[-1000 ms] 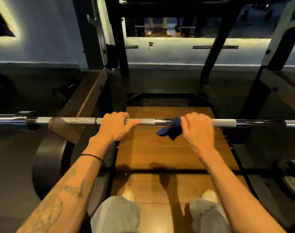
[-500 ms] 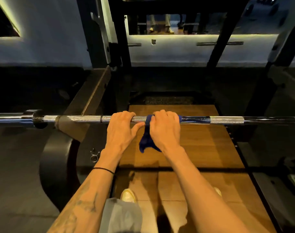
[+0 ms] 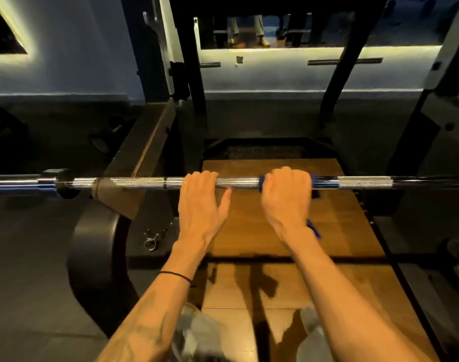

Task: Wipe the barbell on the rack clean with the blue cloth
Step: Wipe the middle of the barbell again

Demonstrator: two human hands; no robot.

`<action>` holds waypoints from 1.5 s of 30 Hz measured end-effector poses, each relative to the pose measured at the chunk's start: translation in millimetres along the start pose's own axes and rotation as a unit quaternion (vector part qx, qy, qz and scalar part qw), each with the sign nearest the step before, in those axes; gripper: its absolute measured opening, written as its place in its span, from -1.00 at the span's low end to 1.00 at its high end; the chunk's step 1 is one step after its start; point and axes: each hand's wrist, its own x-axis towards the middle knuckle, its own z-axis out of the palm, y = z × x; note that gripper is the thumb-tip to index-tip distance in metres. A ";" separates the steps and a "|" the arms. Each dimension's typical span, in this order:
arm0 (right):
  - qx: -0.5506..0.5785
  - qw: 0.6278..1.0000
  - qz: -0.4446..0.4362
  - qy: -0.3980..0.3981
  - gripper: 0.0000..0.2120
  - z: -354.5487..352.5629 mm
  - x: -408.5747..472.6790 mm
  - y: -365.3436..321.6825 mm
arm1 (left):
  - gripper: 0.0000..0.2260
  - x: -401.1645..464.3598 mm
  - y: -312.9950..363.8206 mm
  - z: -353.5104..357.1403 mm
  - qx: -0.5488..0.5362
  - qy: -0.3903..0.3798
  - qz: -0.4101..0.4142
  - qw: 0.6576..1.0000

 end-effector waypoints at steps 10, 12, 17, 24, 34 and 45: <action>0.050 0.995 -0.085 0.000 -0.67 -3.3 -10.5 -42.7 | -0.46 60.2 -20.0 -29.7 0.165 -0.238 0.000 0.957; 0.073 0.992 -0.107 0.005 -0.67 -1.4 -8.0 -29.4 | -0.44 60.6 -24.1 -30.7 0.123 -0.275 -0.014 0.953; 0.064 0.995 -0.065 0.040 -0.65 1.9 1.7 61.3 | -0.41 56.9 -40.4 -28.6 0.065 -0.245 0.029 0.967; 0.052 0.987 0.066 0.140 -0.71 17.1 -6.8 104.8 | -0.50 28.4 -38.5 -8.9 0.049 -0.050 0.051 0.996; 0.090 0.991 -0.063 0.071 -0.65 4.5 -12.3 -83.2 | -0.65 21.5 -32.2 -10.2 0.057 -0.051 0.041 0.996; 0.066 0.993 -0.062 0.079 -0.72 -1.8 -0.2 79.5 | -0.45 80.4 -63.2 -56.7 0.029 -0.389 -0.009 0.921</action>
